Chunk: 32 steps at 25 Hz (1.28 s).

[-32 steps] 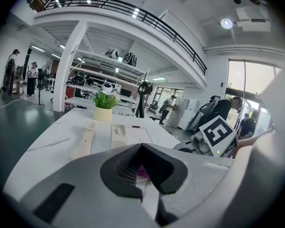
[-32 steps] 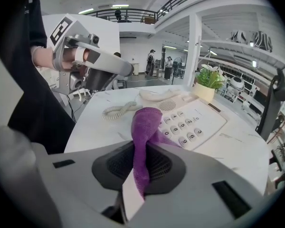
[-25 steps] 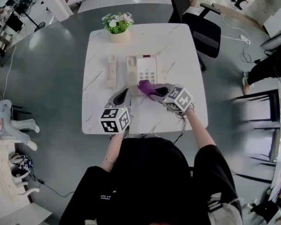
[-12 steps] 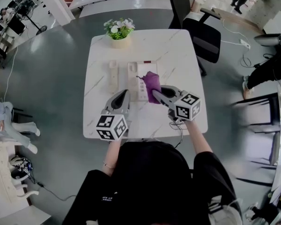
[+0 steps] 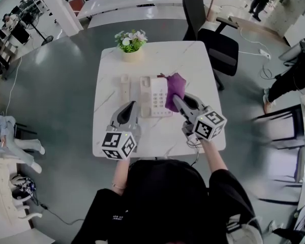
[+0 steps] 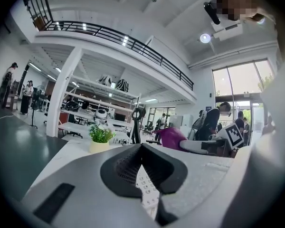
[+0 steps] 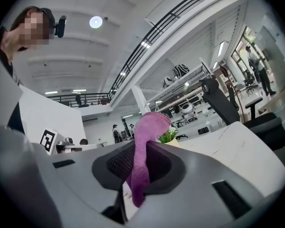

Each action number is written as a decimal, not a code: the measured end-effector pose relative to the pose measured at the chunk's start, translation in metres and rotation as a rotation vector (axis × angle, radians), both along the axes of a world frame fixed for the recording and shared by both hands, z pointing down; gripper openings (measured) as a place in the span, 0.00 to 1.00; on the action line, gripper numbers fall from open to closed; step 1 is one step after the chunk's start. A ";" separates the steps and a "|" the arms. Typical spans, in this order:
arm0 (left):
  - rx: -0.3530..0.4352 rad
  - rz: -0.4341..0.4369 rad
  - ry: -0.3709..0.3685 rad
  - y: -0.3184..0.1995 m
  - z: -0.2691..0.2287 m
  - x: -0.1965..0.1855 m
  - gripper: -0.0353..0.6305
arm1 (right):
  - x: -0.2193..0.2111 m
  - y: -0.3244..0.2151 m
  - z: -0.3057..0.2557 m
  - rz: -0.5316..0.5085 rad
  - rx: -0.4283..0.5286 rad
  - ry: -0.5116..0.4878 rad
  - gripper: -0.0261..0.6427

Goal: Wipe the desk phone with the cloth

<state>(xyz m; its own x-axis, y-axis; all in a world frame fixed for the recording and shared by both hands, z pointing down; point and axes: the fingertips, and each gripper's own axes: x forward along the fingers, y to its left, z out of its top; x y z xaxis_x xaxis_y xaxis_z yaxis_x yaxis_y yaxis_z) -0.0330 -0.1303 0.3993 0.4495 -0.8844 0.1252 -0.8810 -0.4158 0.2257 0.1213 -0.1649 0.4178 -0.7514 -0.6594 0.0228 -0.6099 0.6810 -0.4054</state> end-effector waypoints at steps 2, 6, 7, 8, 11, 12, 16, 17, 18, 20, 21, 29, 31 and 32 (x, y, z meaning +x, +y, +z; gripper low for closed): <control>0.020 -0.009 0.000 0.000 -0.006 -0.002 0.05 | 0.006 -0.003 -0.006 0.039 0.020 0.001 0.09; 0.059 -0.024 -0.017 0.002 -0.018 -0.009 0.05 | 0.015 -0.004 -0.020 0.106 0.079 0.047 0.09; 0.067 -0.028 -0.021 0.002 -0.021 -0.011 0.05 | 0.016 -0.003 -0.024 0.120 0.094 0.059 0.09; 0.073 -0.035 -0.024 0.002 -0.024 -0.014 0.05 | 0.018 -0.003 -0.027 0.133 0.108 0.070 0.09; 0.092 -0.063 -0.032 0.002 -0.033 -0.024 0.05 | 0.022 -0.003 -0.036 0.168 0.139 0.087 0.09; 0.099 -0.072 -0.036 0.002 -0.036 -0.027 0.05 | 0.023 -0.003 -0.039 0.177 0.146 0.089 0.09; 0.117 -0.098 -0.047 0.002 -0.043 -0.037 0.05 | 0.028 -0.003 -0.049 0.209 0.161 0.086 0.09; 0.118 -0.104 -0.047 0.003 -0.043 -0.040 0.05 | 0.029 -0.003 -0.051 0.214 0.161 0.079 0.09; 0.118 -0.109 -0.049 0.003 -0.044 -0.042 0.05 | 0.030 -0.004 -0.053 0.218 0.162 0.073 0.09; 0.118 -0.117 -0.052 0.004 -0.044 -0.047 0.05 | 0.032 -0.004 -0.055 0.226 0.167 0.074 0.09; 0.118 -0.120 -0.054 0.004 -0.044 -0.048 0.05 | 0.033 -0.004 -0.056 0.231 0.170 0.075 0.09; 0.108 -0.134 -0.065 0.002 -0.043 -0.055 0.05 | 0.039 -0.003 -0.060 0.271 0.189 0.100 0.09; 0.107 -0.135 -0.067 0.001 -0.043 -0.056 0.05 | 0.039 -0.002 -0.061 0.277 0.196 0.112 0.09; 0.107 -0.135 -0.068 0.001 -0.043 -0.057 0.05 | 0.039 -0.002 -0.062 0.280 0.198 0.115 0.09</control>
<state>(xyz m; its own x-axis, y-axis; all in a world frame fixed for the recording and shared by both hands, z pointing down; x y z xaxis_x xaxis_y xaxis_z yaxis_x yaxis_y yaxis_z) -0.0902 -0.1292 0.3559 0.3195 -0.9461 0.0533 -0.9422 -0.3112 0.1244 0.1603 -0.1668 0.3563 -0.5412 -0.8393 -0.0519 -0.8176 0.5397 -0.2005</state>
